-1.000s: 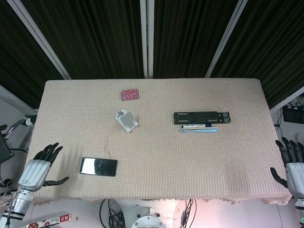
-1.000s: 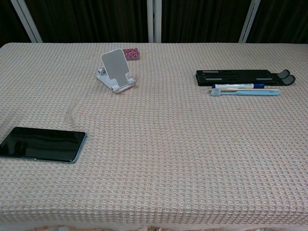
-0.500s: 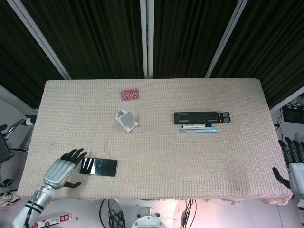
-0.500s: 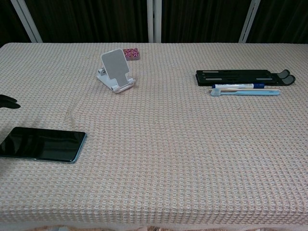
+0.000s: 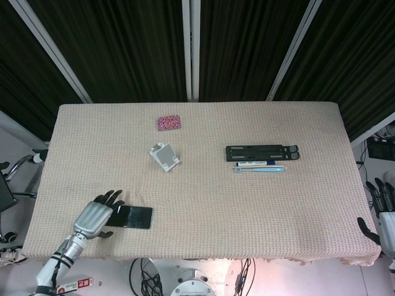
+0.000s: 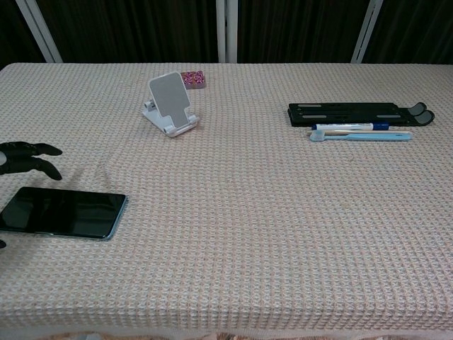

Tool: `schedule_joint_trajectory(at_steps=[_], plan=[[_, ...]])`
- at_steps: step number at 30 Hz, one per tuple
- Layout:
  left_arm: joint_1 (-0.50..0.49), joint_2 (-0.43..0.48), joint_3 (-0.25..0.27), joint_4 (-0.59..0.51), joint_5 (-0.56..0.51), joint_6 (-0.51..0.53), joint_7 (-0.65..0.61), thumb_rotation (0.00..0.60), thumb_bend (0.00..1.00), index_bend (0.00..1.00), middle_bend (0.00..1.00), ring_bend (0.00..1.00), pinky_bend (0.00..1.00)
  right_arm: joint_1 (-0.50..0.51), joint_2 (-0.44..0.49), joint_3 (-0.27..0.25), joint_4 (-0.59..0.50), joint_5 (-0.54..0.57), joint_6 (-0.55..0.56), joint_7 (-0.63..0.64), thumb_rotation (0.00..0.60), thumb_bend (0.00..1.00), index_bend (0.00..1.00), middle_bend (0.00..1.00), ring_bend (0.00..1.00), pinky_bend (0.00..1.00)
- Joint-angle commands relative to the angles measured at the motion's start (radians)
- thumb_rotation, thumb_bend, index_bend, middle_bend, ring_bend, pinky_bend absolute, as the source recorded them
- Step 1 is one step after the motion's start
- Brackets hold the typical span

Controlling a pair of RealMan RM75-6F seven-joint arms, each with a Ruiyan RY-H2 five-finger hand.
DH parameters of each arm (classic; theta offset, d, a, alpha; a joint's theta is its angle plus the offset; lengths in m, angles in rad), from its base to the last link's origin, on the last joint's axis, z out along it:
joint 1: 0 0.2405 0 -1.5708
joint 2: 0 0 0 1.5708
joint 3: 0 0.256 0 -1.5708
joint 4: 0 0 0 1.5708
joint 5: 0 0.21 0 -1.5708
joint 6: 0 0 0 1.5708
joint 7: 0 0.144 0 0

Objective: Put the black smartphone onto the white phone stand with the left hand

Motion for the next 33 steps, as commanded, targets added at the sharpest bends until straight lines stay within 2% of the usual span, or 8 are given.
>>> schedule_joint_trajectory(at_steps=[1, 16, 33], plan=[[-0.009, -0.002, -0.002, -0.011, -0.022, -0.01, 0.021, 0.581, 0.12, 0.2, 0.0, 0.03, 0.2, 0.0, 0.001, 0.003, 0.002, 0.005, -0.001, 0.004, 0.6, 0.2, 0.0, 0.0, 0.0, 0.0], [-0.067, -0.008, -0.001, -0.041, -0.104, -0.083, 0.052, 0.579, 0.13, 0.22, 0.0, 0.03, 0.2, 0.013, -0.005, 0.008, 0.013, 0.01, -0.019, 0.013, 0.6, 0.2, 0.0, 0.0, 0.0, 0.0], [-0.1, -0.02, -0.001, -0.039, -0.131, -0.082, 0.049, 0.579, 0.14, 0.25, 0.0, 0.03, 0.2, 0.016, -0.006, 0.008, 0.025, 0.023, -0.032, 0.021, 0.6, 0.21, 0.0, 0.0, 0.0, 0.0]])
